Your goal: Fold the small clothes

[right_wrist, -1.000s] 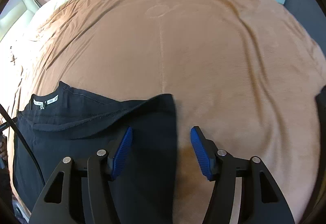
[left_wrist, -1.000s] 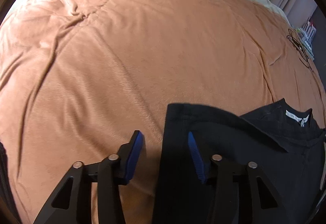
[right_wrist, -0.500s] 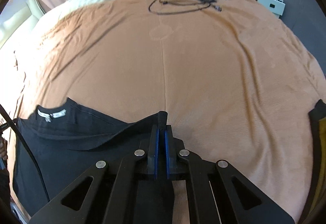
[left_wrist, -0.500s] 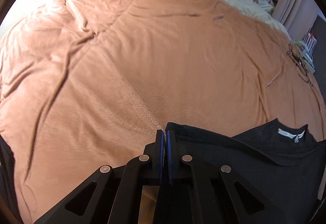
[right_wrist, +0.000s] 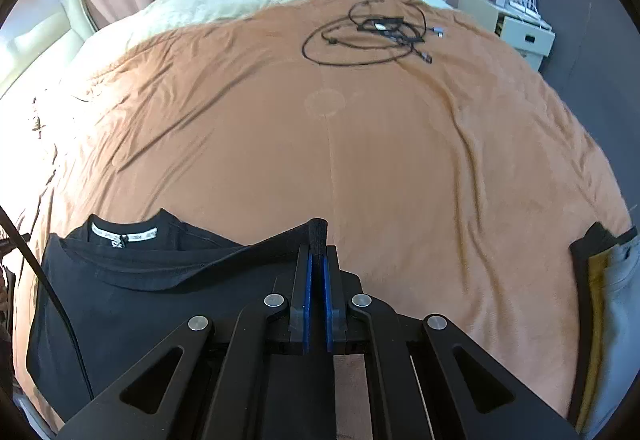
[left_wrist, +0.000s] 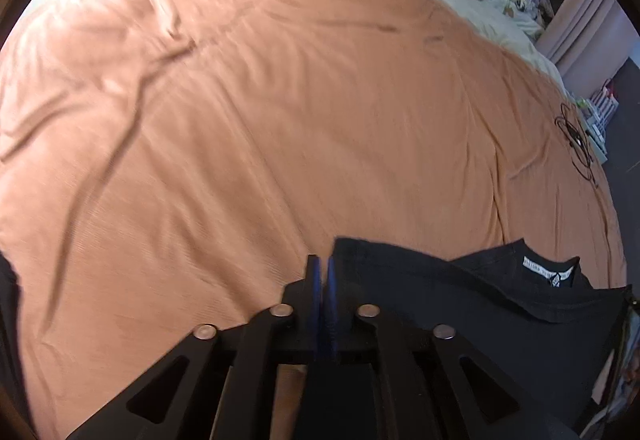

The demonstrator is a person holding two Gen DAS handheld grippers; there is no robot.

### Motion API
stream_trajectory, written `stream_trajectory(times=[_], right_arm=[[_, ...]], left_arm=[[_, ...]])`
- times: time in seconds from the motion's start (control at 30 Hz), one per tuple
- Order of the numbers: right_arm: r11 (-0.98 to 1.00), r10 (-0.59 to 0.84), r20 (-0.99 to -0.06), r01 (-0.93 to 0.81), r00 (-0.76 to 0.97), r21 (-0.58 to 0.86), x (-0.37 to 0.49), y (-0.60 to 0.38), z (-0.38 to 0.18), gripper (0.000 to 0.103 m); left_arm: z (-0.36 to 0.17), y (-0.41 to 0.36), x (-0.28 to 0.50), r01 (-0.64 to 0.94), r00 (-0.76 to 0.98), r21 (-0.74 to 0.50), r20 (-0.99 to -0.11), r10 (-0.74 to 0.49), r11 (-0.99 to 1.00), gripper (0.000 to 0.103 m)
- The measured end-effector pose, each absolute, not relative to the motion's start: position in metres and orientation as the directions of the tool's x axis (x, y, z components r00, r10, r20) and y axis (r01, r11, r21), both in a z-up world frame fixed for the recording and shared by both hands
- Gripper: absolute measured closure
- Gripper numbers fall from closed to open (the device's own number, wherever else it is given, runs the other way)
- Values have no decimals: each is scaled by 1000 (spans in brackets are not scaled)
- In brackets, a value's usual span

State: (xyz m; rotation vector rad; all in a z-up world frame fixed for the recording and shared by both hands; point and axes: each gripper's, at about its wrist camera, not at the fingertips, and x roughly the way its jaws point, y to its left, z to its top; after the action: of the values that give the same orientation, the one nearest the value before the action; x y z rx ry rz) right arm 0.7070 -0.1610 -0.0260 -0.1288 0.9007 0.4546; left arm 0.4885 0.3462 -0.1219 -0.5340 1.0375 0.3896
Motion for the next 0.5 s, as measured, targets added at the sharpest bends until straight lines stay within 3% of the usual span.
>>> stream_trajectory(times=[0.27,0.5], right_arm=[[900,322,-802,-425,503,95,729,-160,-43,102],[899,326,-807,-424,492,104,738,-159,-55,102]], left_arm=[[-158,345,510,-554,435,-244,-900,27,796,80],[-159,348,508,-555,449,-293,-893,-16,778,80]])
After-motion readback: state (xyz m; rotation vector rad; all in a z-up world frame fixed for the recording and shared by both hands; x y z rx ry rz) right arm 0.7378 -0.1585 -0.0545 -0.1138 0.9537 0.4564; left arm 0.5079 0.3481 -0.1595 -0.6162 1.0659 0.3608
